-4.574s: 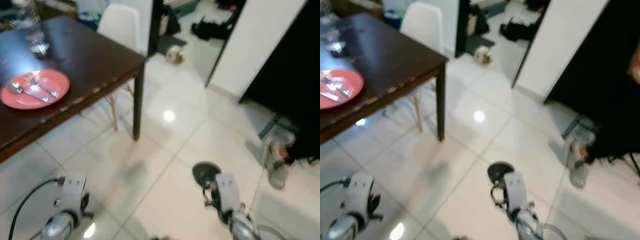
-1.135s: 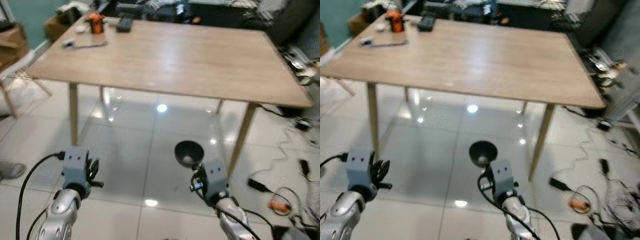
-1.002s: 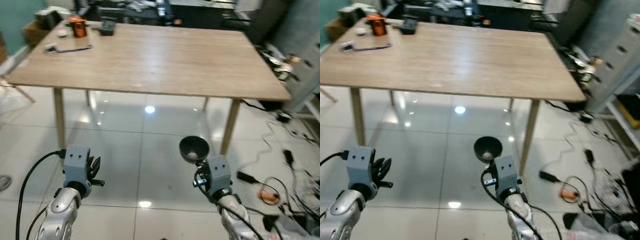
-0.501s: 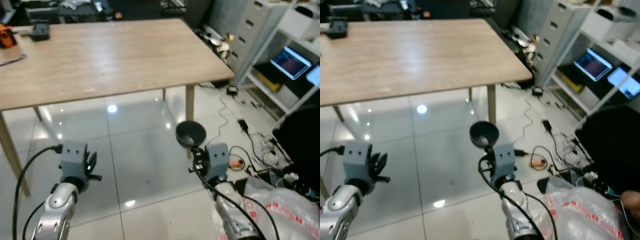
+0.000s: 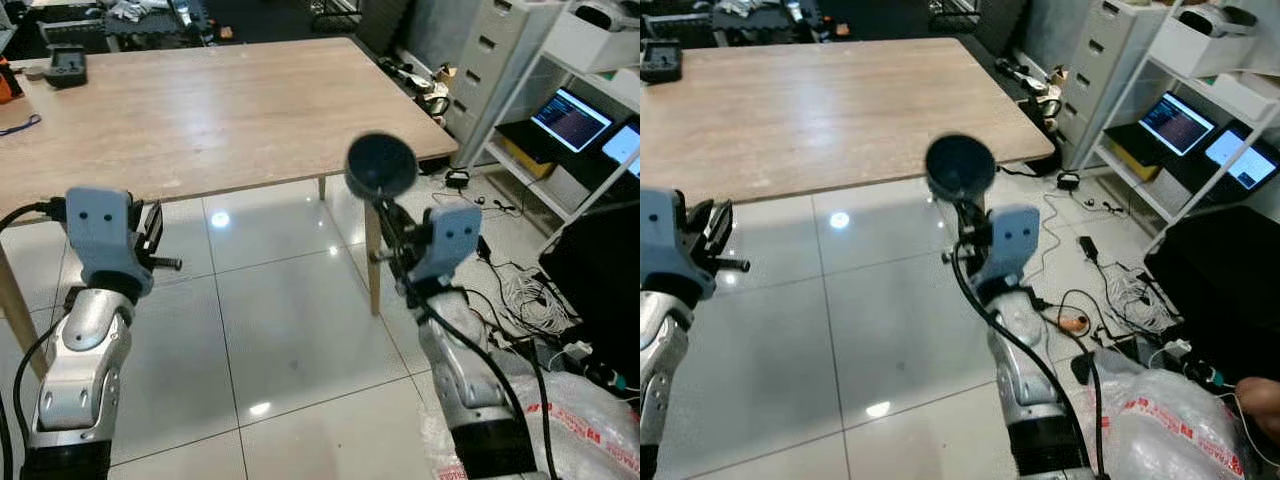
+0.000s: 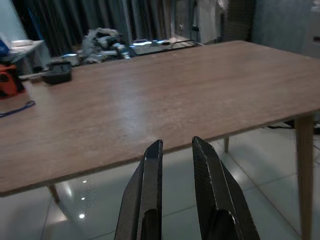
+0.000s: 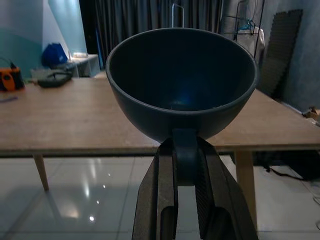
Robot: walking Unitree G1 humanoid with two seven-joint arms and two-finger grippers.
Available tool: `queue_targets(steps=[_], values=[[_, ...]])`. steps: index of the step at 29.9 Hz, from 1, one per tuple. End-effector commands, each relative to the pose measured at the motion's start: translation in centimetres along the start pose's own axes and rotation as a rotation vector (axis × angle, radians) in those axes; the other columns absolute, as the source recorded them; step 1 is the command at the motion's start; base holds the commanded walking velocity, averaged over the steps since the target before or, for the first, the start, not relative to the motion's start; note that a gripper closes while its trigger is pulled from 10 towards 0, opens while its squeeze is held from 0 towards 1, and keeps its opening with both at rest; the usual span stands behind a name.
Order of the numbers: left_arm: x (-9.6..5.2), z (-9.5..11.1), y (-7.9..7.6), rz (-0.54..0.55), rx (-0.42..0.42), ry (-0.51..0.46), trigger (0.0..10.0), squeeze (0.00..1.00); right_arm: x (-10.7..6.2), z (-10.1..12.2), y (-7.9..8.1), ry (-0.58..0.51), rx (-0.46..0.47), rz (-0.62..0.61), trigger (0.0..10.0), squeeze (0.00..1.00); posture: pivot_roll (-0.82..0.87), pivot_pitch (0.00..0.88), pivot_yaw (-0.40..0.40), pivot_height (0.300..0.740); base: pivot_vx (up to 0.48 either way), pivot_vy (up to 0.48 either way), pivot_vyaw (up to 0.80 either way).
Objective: Setting the table
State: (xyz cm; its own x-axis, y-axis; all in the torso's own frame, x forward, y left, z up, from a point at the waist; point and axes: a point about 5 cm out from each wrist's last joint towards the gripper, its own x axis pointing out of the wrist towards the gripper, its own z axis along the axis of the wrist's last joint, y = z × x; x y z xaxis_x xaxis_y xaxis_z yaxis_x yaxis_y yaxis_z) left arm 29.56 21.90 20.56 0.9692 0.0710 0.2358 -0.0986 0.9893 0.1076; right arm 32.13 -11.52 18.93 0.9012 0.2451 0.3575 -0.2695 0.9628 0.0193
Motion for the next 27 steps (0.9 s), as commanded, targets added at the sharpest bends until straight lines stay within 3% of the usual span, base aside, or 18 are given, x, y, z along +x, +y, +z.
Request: queue_targets(steps=[1, 27], values=[[0.1, 0.3, 0.0, 0.02, 0.015, -0.005, 10.0, 0.0, 0.1, 0.2, 0.3, 0.0, 0.019, 0.007, 10.0, 0.0, 0.06, 0.026, 0.036, 0.74, 0.48, 0.0, 0.0], [0.1, 0.4, -0.9, 0.02, 0.037, 0.018, 10.0, 0.0, -0.7, -0.4, 1.5, 0.068, 0.05, 0.053, 10.0, 0.0, 0.07, 0.037, 0.035, 0.74, 0.48, 0.0, 0.0]])
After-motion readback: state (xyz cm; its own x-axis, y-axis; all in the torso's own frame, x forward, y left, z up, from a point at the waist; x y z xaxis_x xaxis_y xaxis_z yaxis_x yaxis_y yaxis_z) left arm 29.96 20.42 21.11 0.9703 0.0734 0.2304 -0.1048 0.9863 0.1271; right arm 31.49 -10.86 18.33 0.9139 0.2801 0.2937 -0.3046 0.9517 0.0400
